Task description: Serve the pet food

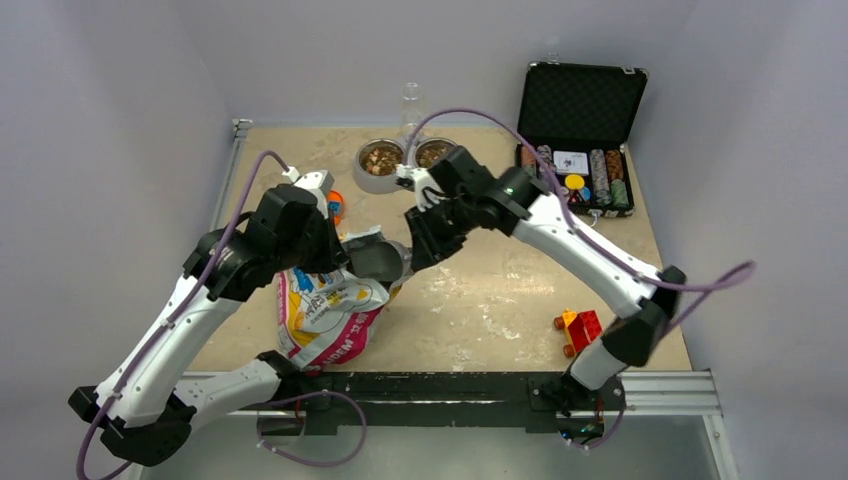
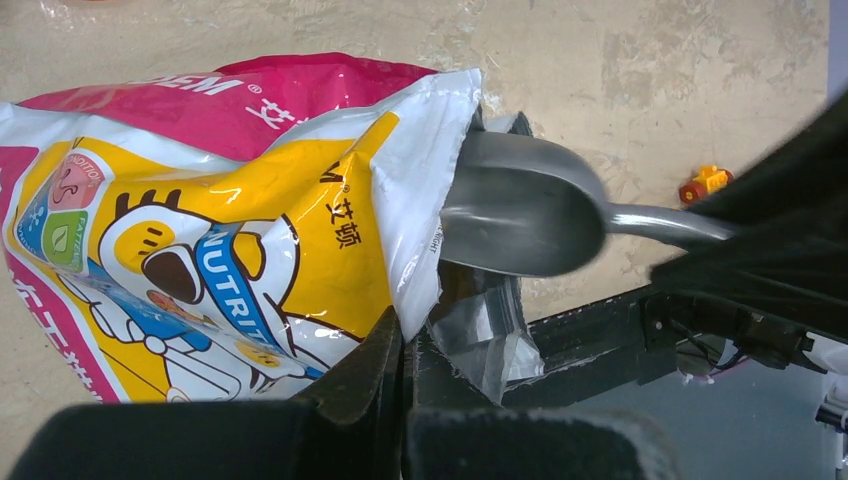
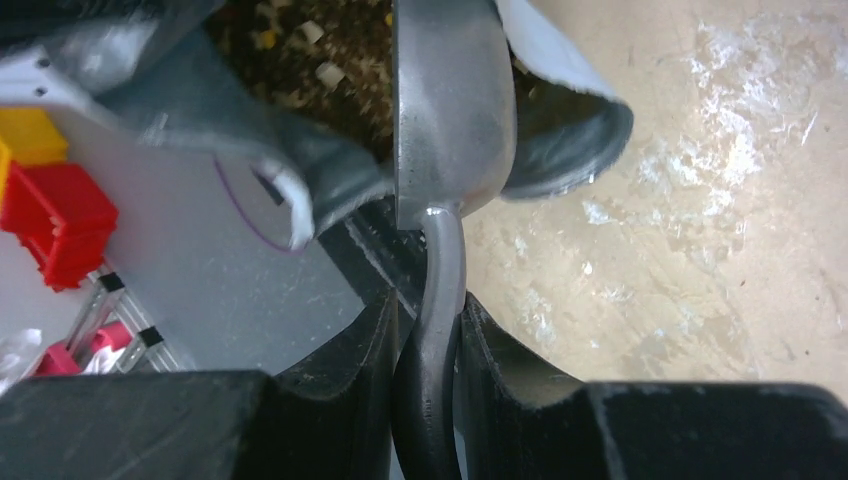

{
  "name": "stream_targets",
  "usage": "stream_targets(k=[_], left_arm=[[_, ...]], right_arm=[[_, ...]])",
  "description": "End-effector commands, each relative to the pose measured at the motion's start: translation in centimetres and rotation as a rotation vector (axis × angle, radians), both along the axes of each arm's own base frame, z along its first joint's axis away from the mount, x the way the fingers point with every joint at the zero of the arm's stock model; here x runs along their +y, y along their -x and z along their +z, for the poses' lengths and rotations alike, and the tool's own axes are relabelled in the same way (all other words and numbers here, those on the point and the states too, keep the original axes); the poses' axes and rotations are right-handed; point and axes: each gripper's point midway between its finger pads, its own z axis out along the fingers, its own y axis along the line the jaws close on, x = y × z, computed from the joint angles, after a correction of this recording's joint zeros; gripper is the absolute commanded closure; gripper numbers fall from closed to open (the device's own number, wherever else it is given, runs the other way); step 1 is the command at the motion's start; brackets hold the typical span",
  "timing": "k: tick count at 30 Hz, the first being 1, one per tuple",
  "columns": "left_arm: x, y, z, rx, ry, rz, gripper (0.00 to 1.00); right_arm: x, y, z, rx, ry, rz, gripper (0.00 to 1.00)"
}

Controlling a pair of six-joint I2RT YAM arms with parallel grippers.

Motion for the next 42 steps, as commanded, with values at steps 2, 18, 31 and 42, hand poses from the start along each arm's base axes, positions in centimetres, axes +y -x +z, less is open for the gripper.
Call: stream_targets(k=[2,18,31,42], left_arm=[[-1.0,0.8,3.4,-0.065,0.128,-0.028,1.00],[0.2,2.1,3.0,-0.041,0.161,0.041,1.00],[2.0,2.6,3.6,-0.085,0.154,0.098,1.00],[2.4,2.4,3.0,-0.076,0.178,0.168,1.00]], right_arm=[[3.0,-4.1,0.8,-0.143,0.146,-0.082,1.00],[13.3,4.5,-6.5,-0.103,0.161,0.314,1.00],[6.1,4.2,3.1,0.173,-0.346,0.156,1.00],[4.7,3.3,1.3,0.293,-0.349,0.083,1.00]])
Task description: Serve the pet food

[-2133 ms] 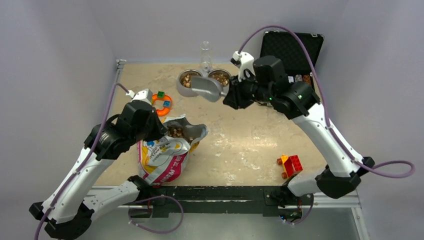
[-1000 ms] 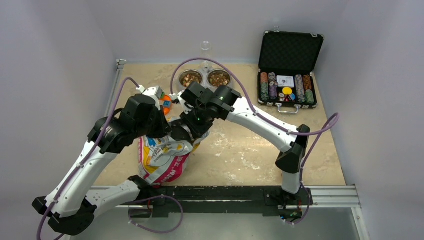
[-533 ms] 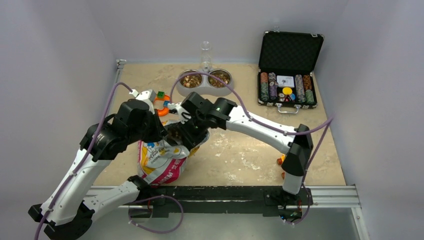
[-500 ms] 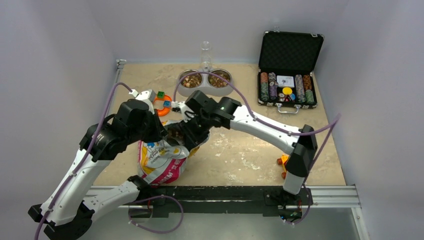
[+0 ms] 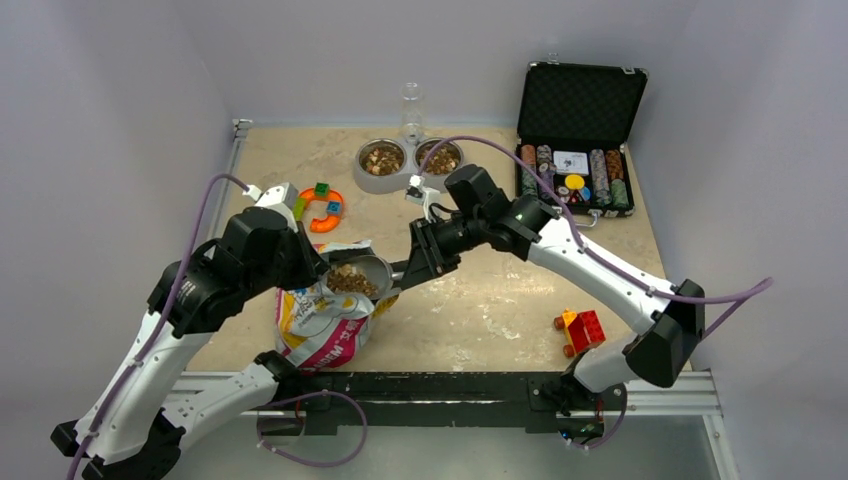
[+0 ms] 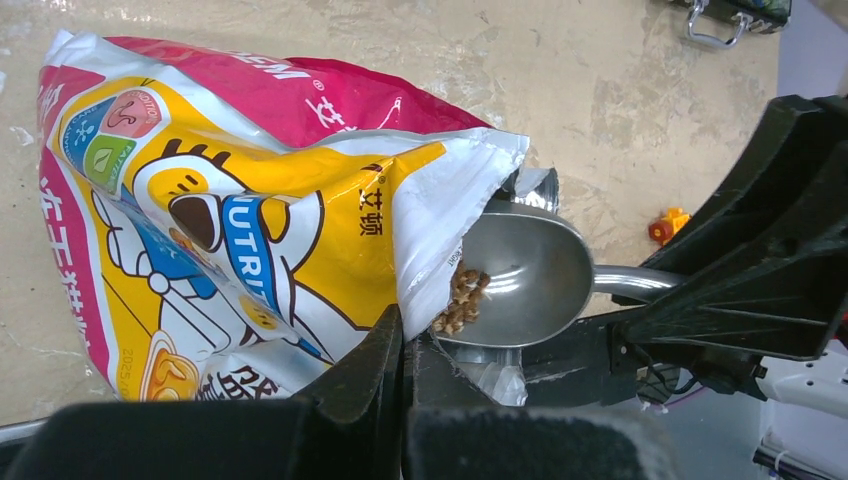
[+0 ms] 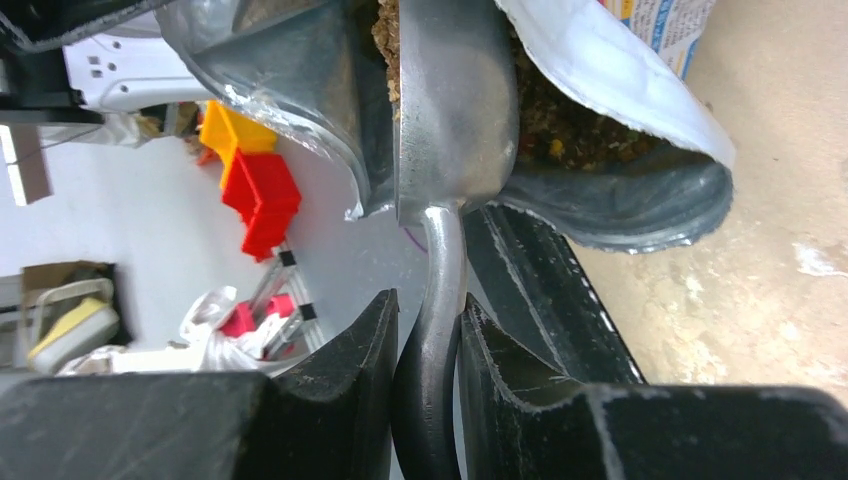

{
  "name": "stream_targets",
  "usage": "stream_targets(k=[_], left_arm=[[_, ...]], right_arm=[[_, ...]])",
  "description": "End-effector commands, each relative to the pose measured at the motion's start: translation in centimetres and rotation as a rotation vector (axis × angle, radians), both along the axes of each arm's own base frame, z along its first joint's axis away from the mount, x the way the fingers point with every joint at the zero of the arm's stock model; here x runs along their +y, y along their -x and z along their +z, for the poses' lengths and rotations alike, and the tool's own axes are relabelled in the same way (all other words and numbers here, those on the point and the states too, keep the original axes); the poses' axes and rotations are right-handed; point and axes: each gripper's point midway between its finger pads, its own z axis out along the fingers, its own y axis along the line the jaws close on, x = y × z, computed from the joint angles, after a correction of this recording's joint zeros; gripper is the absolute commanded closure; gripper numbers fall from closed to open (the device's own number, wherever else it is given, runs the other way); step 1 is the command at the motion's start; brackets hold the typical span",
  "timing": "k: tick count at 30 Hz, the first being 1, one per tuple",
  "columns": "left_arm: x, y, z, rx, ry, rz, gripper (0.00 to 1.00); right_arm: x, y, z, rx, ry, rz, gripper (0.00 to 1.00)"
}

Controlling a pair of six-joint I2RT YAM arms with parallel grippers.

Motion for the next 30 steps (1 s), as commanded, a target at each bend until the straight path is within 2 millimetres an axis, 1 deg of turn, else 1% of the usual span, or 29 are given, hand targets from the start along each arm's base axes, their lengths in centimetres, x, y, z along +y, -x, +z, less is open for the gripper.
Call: stream_targets(k=[1,5,7,9,12,14,16,19,20,22,24,25,28,29,30], left_arm=[[-0.6,-0.2,1.9,-0.056,0.096,0.025,1.00],[-0.5,-0.5,2.1,-0.065,0.092,0.038,1.00],[-0.4,-0.5,2.3,-0.064,0.091,0.039,1.00],[-0.3,-0.3,2.3,-0.061,0.085,0.034,1.00],[-0.1,-0.1,1.9,-0.064,0.075,0.026,1.00],[0.3,0.1,1.8,-0.073,0.066,0.031,1.00],[0.8,0.3,1.9,-0.081,0.053,0.035,1.00],[1.0,0.5,1.9,-0.094,0.036,0.013,1.00],[0.9,0.6,1.8,-0.091,0.032,0.002,1.00],[0.5,0.6,1.7,-0.078,0.033,-0.014,1.00],[0.0,0.7,1.7,-0.064,0.053,-0.025,1.00],[-0.4,0.7,1.6,-0.055,0.069,-0.035,1.00],[-1.6,0.9,1.7,-0.036,0.119,-0.067,1.00],[-1.8,1.0,1.6,-0.030,0.125,-0.072,1.00],[-1.9,1.0,1.7,-0.028,0.128,-0.074,1.00]], right_arm=[[2.0,0.4,2.1,0.079,-0.134,0.066,1.00],[2.7,0.7,1.9,0.284,-0.259,0.118,1.00],[1.8,0.5,1.5,0.350,-0.283,0.125,1.00],[0.0,0.2,1.5,0.335,-0.288,0.096,1.00],[-2.4,-0.8,0.6,0.347,-0.293,0.046,1.00],[-3.1,-1.3,0.5,0.348,-0.291,0.026,1.00],[-3.2,-1.7,0.6,0.329,-0.269,0.012,1.00],[-3.1,-2.8,0.0,0.252,-0.165,-0.046,1.00],[-2.9,-3.2,-0.1,0.210,-0.122,-0.059,1.00],[-2.6,-3.9,-1.2,0.122,0.000,-0.076,1.00],[-2.1,-4.3,-3.3,0.048,0.183,-0.086,1.00],[-1.5,-4.4,-3.8,-0.012,0.260,-0.079,1.00],[1.3,-4.6,-5.8,-0.148,0.461,-0.037,1.00],[2.4,-4.5,-6.8,-0.172,0.513,-0.014,1.00],[3.9,-4.1,-7.2,-0.194,0.536,0.018,1.00]])
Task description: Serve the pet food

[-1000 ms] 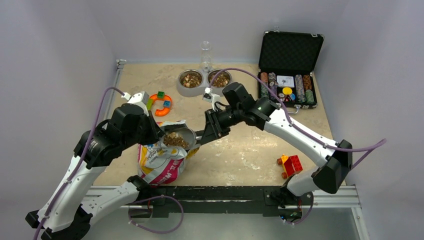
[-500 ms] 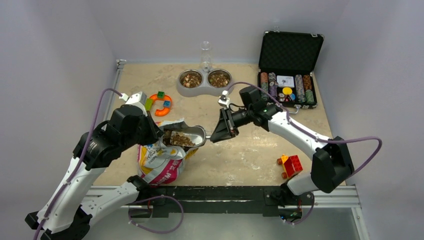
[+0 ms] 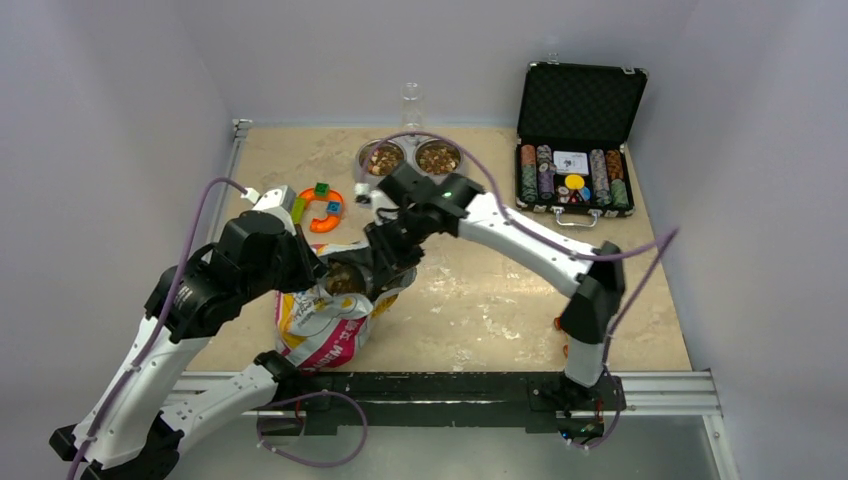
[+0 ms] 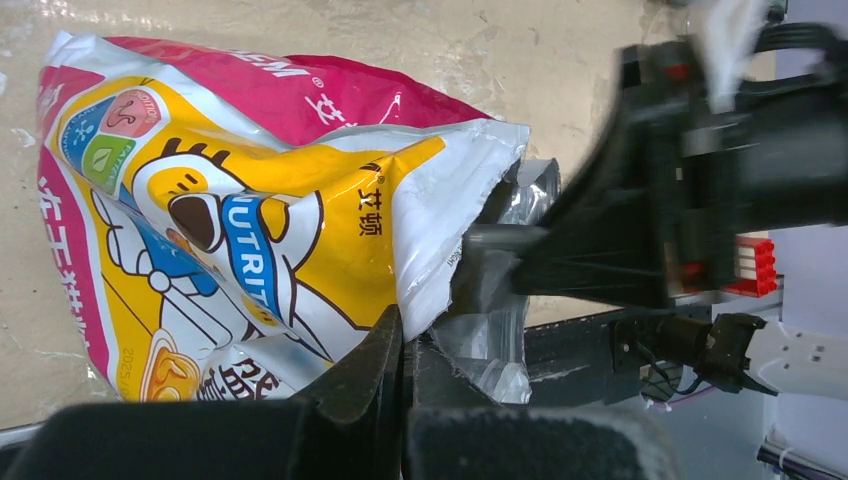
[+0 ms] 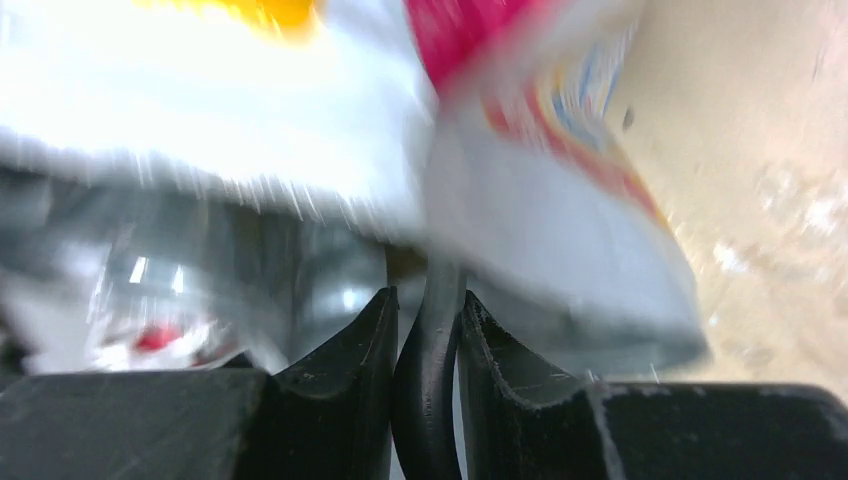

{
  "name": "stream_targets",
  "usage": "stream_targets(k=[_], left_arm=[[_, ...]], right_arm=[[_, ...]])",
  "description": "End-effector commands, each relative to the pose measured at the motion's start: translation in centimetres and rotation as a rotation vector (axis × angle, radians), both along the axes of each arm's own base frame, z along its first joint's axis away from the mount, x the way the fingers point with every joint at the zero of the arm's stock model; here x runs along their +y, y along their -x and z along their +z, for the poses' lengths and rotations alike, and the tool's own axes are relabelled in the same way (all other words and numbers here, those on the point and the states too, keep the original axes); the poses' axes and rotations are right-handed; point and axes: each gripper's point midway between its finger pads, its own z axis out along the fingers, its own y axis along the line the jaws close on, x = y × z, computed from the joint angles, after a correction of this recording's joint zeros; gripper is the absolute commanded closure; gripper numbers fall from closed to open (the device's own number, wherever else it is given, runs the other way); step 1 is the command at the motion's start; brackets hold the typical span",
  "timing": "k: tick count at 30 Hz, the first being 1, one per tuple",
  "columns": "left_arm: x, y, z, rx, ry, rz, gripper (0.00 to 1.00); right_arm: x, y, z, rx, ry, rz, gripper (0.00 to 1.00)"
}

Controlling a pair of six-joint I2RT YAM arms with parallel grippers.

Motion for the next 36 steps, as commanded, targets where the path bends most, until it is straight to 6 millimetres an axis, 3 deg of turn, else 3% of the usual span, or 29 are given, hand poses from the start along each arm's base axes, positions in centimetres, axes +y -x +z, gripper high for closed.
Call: stream_targets(k=[1,4,7,10,14,17,20,24,27,32,36], left_arm=[[-2.3,0.8,1.8,-0.013,0.126,-0.082,1.00],[-2.2,0.8,2.1,-0.025,0.123,-0.085,1.00],[-2.0,1.0,2.0,-0.016,0.115,-0.082,1.00],[-1.5,1.2,1.6,-0.015,0.105,-0.073,1.00],[-0.3,1.4,1.5,-0.043,0.089,-0.037,1.00],[0.7,1.6,1.6,-0.066,0.073,-0.009,1.00],[1.5,1.9,2.0,-0.090,0.065,0.010,1.00],[1.8,2.0,2.0,-0.094,0.056,0.017,1.00],[1.7,1.7,2.1,-0.098,0.066,0.023,1.00],[1.7,1.8,2.4,-0.097,0.076,0.031,1.00],[2.0,1.9,2.2,-0.102,0.077,0.048,1.00]], right_arm=[[2.3,-1.0,-4.2,-0.232,0.293,0.085,1.00],[7.4,2.7,-1.7,-0.112,0.095,0.221,1.00],[9.3,3.9,3.5,-0.012,-0.194,0.243,1.00],[7.6,3.9,7.4,0.113,-0.423,0.234,1.00],[3.5,3.2,10.3,0.177,-0.603,0.171,1.00],[1.0,2.5,9.1,0.212,-0.618,0.103,1.00],[-0.3,2.3,7.0,0.232,-0.577,0.054,1.00],[1.0,0.7,6.6,0.249,-0.607,-0.027,1.00],[2.0,1.3,6.6,0.308,-0.613,0.012,1.00],[-1.5,1.8,4.8,0.288,-0.598,-0.036,1.00],[2.7,0.9,5.6,0.370,-0.680,0.021,1.00]])
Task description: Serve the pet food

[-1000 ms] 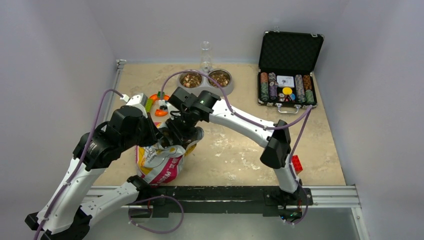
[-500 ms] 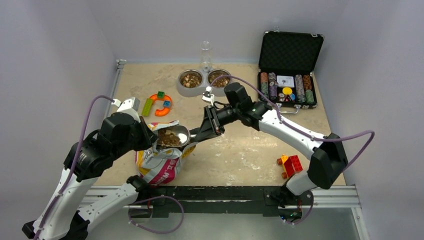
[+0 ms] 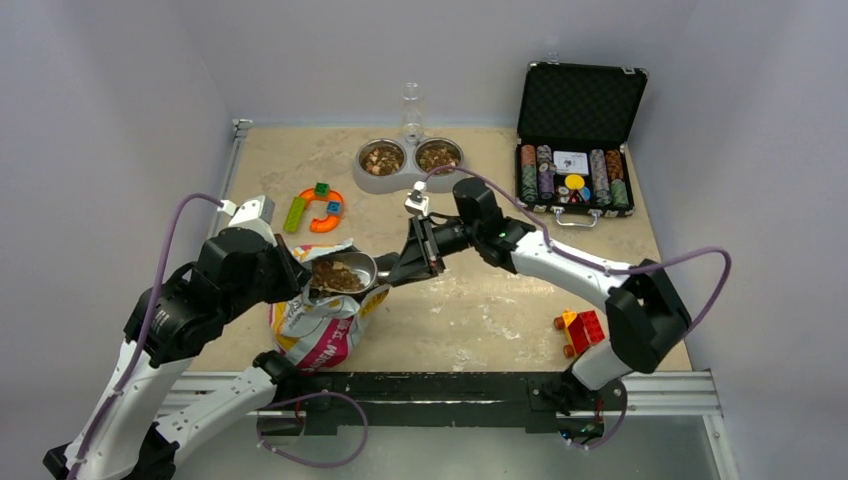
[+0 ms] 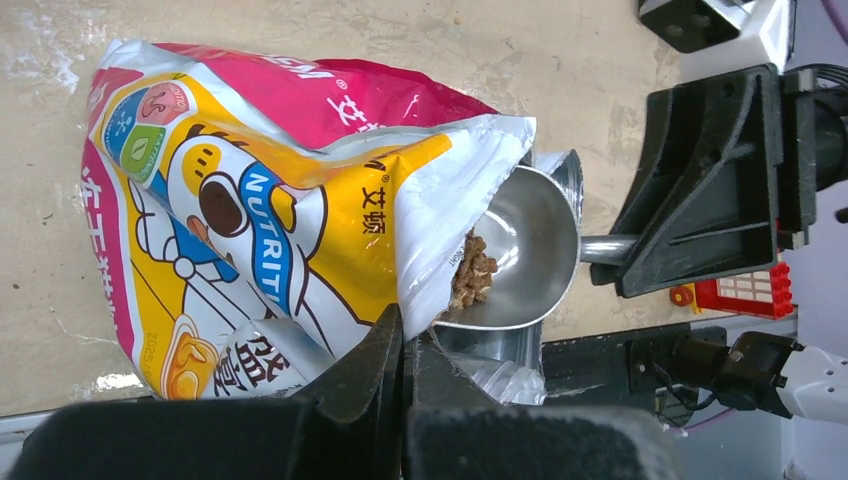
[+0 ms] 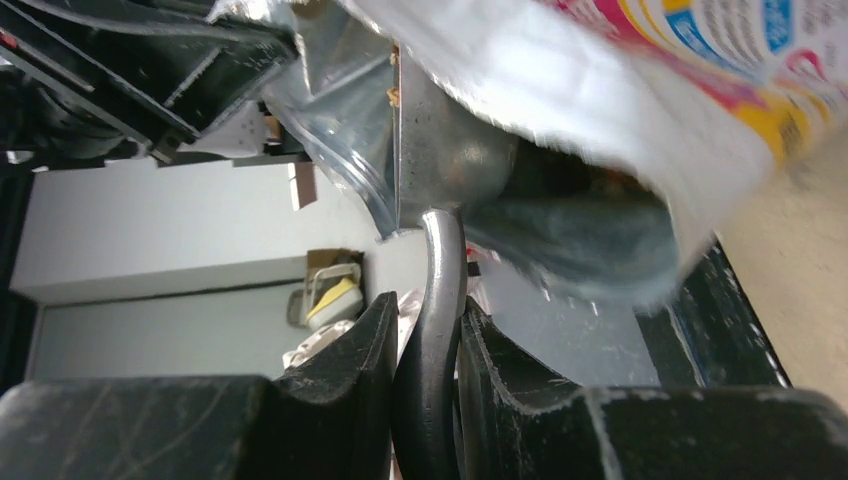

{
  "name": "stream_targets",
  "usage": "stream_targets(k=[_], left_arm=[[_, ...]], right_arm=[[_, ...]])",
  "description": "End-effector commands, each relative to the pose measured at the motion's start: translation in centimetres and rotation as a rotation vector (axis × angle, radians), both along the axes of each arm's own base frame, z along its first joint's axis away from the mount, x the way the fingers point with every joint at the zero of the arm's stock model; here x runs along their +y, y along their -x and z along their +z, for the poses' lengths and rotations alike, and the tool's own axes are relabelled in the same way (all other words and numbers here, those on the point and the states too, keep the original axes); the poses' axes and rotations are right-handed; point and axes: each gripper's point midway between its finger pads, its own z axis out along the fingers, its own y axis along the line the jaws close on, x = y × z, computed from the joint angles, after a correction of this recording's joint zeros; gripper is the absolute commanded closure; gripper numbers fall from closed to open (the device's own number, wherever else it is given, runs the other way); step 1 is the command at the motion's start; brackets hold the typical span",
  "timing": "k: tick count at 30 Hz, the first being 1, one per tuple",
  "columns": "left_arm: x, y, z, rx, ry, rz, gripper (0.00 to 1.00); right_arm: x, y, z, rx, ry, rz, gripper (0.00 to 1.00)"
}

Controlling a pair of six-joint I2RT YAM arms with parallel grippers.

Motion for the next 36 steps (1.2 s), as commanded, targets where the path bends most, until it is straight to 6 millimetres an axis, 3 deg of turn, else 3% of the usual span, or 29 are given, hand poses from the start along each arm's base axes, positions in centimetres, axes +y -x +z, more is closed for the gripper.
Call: stream_targets(k=[1,2,4,6,7,10,11,15,20,30,36], left_arm=[[-0.1,0.5,2.0,-0.058,0.078,0.003,1.00],[0.0,0.5,1.9,-0.056,0.077,0.009,1.00],[0.1,0.6,1.9,-0.050,0.082,0.017,1.00],[0.2,0.7,1.6,-0.044,0.084,0.022,1.00],[0.2,0.8,1.5,-0.042,0.083,0.022,1.00],[0.5,0.7,1.3,-0.045,0.065,0.029,1.00],[0.7,0.8,1.2,-0.045,0.057,0.036,1.00],[1.1,1.0,1.7,-0.057,0.060,0.046,1.00],[1.5,0.9,1.3,-0.056,0.027,0.048,1.00],[3.0,0.7,1.1,-0.068,-0.026,0.100,1.00],[2.8,0.2,1.2,-0.075,-0.031,0.105,1.00]], right_arm=[[3.7,-0.7,4.0,-0.042,-0.206,0.082,1.00],[3.3,-0.3,4.1,-0.020,-0.225,0.096,1.00],[0.7,0.4,3.9,-0.045,-0.254,0.082,1.00],[-1.5,0.3,2.3,-0.082,-0.172,0.004,1.00],[-1.3,-0.3,2.0,-0.117,-0.145,-0.030,1.00],[2.7,-1.0,3.3,-0.042,-0.211,0.087,1.00],[3.0,-0.7,3.9,-0.042,-0.232,0.100,1.00],[0.0,-0.5,2.4,-0.093,-0.167,0.040,1.00],[0.3,-0.4,2.6,-0.053,-0.228,0.062,1.00],[-2.9,1.0,3.6,-0.099,-0.161,0.052,1.00],[-3.6,1.6,3.0,-0.113,-0.124,0.059,1.00]])
